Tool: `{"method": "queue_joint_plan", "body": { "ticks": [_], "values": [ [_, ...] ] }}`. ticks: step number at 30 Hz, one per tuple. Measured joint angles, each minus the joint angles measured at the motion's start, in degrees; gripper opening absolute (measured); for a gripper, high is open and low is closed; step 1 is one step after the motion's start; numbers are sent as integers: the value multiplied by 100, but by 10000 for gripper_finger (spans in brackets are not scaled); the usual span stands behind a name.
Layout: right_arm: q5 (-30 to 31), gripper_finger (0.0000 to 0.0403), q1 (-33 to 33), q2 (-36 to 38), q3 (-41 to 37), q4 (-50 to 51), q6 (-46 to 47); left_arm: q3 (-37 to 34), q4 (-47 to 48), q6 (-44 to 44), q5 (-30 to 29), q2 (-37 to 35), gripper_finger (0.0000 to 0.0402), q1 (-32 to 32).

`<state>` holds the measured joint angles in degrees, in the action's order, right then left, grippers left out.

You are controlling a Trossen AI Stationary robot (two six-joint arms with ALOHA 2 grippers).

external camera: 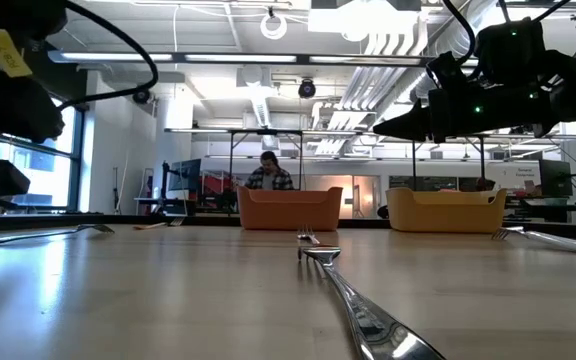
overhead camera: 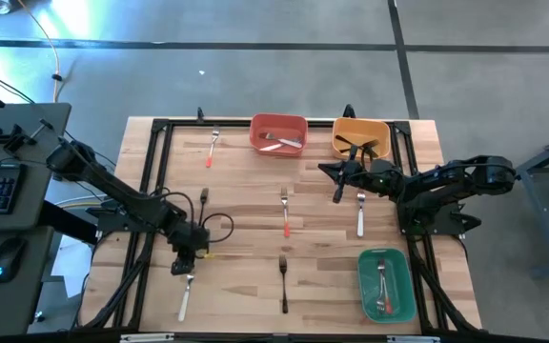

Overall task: Sort silverware by color (type)
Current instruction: Put the white fork into the orange bin

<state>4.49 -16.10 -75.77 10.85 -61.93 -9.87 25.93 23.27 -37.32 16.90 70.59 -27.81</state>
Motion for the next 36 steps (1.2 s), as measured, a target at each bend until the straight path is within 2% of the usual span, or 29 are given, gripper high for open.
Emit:
{"method": "queue_joint_plan", "body": {
  "ticks": [7, 15, 19, 24, 31, 36],
  "values": [
    [0, 0, 0, 0, 0, 0, 0, -205, -278, -216, 161, -2, 178, -200],
    [0, 0, 0, 0, 0, 0, 0, -354, -894, -355, 193, 7, 150, -356],
    [0, 0, 0, 0, 0, 0, 0, -352, -877, -241, 146, 7, 133, -355],
    [0, 0, 0, 0, 0, 0, 0, -351, -943, -56, 140, 21, 99, -355],
    [1, 0, 0, 0, 0, 0, 2, -328, -1054, 2, 441, 426, 16, -427],
    [0, 0, 0, 0, 0, 0, 2, -328, -1321, 167, 784, 629, 8, -437]
  ]
}}
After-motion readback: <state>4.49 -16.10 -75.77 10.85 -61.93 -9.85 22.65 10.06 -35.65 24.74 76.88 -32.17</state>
